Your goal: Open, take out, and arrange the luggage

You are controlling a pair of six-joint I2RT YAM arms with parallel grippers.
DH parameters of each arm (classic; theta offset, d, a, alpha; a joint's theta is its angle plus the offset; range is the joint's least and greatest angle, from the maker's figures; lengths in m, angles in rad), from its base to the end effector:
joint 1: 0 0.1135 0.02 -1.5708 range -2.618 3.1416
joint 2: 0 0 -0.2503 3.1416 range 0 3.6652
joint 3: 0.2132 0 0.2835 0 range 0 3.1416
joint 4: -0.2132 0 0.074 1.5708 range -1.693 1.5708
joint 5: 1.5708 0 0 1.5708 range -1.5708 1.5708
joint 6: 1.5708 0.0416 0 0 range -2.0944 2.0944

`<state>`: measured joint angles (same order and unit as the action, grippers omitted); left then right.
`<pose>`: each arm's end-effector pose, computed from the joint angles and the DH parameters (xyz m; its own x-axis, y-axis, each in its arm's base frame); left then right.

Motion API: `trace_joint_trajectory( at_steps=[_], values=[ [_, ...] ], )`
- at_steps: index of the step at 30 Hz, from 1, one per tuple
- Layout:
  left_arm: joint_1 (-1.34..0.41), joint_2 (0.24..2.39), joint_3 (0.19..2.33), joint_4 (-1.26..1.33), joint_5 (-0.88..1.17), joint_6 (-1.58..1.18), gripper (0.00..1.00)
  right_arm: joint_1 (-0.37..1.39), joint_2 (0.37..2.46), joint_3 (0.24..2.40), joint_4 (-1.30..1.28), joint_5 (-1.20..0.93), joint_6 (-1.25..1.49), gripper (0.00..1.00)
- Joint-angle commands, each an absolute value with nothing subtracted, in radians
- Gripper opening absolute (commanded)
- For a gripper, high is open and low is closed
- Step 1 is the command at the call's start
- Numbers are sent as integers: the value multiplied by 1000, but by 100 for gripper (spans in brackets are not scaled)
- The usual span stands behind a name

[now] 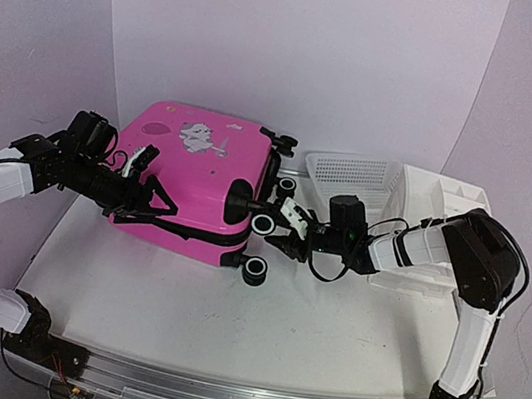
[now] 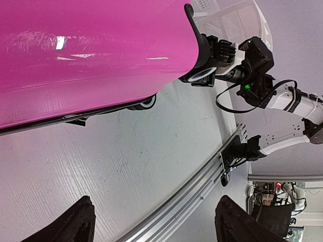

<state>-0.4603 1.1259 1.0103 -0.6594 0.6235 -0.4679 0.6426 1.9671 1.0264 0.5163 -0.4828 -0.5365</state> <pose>0.2324 -0.1423 0.2917 -0.8907 0.0330 -0.4534 0.3727 0.6240 -0.6869 0.3321 0.2728 0.1102 0.1611 -0.4449 -0.8810 -0.9158 0.2654 -0.3015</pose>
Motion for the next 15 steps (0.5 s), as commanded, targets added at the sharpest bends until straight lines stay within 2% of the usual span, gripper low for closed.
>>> trace_joint_trajectory(
  at_steps=[1,15],
  values=[
    [-465,1123,1014,-616,615,-443,82,662,2007,1050,661,-443,-607,49],
    [-465,1114,1013,-617,610,-443,82,704,2081,1110,758,-361,-597,33]
  ],
)
